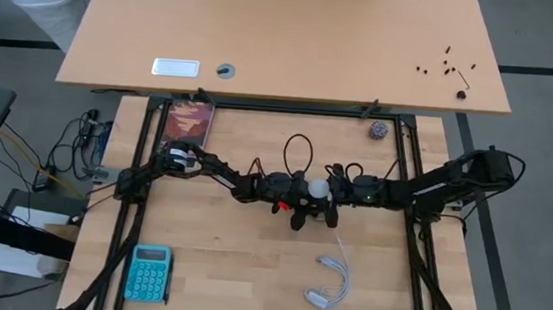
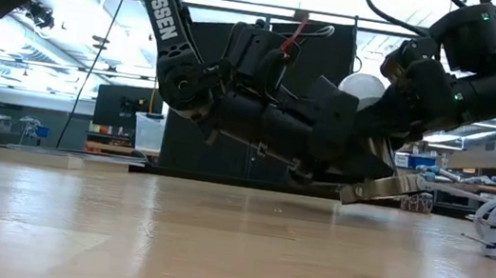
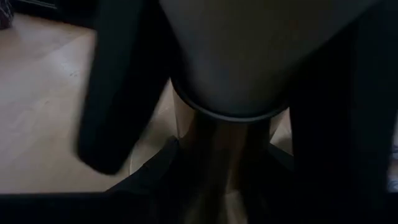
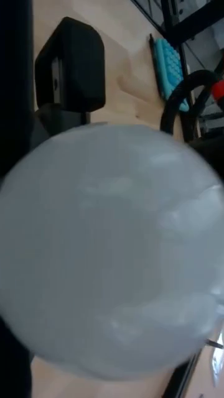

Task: Screw lightbulb
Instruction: Insert the white lightbulb into the lamp

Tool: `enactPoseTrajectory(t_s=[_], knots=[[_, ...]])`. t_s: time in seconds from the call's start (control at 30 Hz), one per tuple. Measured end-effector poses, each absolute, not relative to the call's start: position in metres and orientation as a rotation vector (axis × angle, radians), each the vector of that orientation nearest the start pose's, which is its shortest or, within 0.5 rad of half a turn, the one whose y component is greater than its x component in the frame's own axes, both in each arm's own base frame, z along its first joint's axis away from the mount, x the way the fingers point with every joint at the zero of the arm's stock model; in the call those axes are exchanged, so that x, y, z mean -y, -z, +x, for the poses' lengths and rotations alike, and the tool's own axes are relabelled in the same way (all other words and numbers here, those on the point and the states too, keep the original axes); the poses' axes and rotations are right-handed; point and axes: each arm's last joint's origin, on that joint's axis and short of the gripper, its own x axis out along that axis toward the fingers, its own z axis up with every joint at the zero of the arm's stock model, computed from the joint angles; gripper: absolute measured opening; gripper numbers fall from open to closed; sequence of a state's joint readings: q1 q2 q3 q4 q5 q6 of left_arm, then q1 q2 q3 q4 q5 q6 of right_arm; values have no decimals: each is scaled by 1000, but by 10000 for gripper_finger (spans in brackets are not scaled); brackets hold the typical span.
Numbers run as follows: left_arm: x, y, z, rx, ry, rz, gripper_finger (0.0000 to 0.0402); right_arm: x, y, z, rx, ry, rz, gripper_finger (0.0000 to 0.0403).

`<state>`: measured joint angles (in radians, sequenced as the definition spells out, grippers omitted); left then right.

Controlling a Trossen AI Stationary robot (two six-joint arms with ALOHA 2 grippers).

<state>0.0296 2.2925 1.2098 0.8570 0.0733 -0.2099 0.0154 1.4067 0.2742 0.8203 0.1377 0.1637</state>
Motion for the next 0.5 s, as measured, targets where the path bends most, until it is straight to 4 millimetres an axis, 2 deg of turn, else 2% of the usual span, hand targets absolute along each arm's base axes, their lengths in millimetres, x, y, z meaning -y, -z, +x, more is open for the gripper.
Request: enactPoseTrajectory(t_s=[0.13, 0.5], knots=[[-11, -92, 456, -226, 20, -219, 186, 0, -138, 227, -302, 147, 143, 163], [-12, -92, 456, -217, 12, -234, 186, 2, -137, 227, -307, 215, 181, 164]])
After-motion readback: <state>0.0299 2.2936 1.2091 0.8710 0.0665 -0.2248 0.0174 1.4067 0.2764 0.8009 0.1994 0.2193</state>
